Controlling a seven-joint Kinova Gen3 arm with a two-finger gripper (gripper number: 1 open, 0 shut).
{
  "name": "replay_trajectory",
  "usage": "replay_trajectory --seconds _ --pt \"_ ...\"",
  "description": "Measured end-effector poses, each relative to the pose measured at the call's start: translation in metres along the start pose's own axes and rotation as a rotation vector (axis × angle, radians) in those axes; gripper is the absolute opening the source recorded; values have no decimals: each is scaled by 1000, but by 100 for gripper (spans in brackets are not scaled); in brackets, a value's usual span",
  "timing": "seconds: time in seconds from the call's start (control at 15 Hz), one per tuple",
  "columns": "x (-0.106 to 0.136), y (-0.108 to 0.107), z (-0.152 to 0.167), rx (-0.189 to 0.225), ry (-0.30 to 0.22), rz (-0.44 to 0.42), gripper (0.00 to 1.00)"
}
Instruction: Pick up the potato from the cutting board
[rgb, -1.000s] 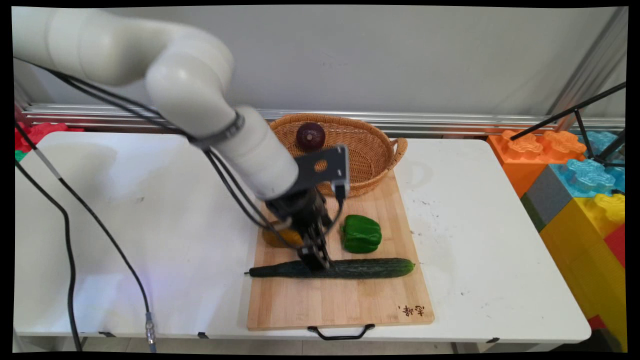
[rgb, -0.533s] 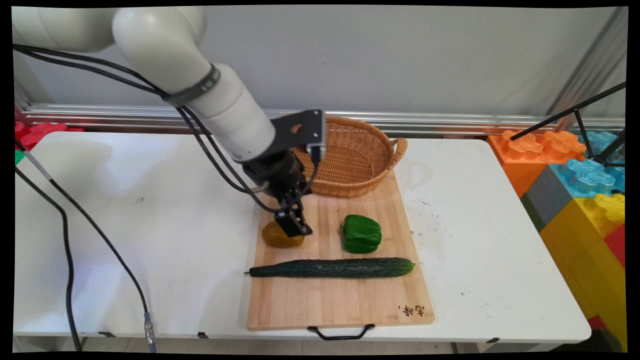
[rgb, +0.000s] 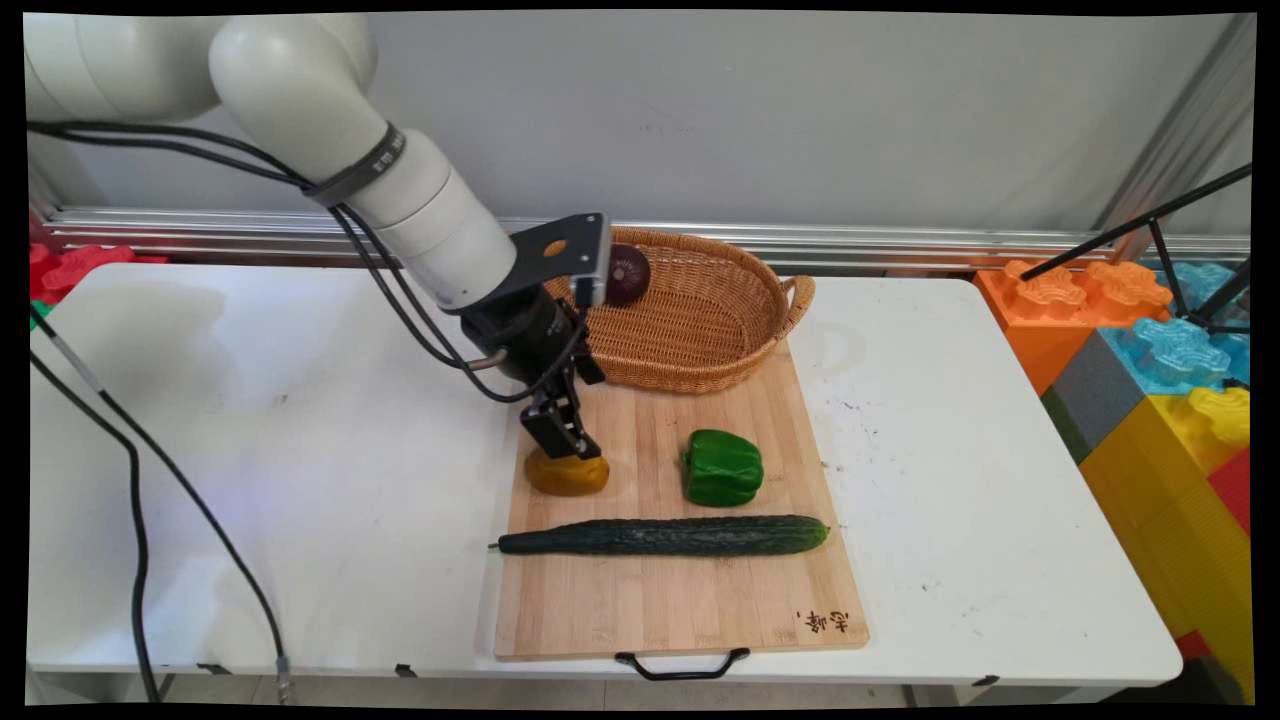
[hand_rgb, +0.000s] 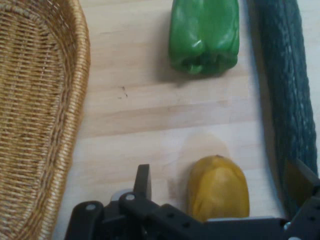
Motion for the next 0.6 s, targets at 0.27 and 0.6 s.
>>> replay_trajectory --seconds 0.27,0.6 --pt "-27 -11 18 -46 30 0 100" --pt "-57 -21 42 -93 54 2 100"
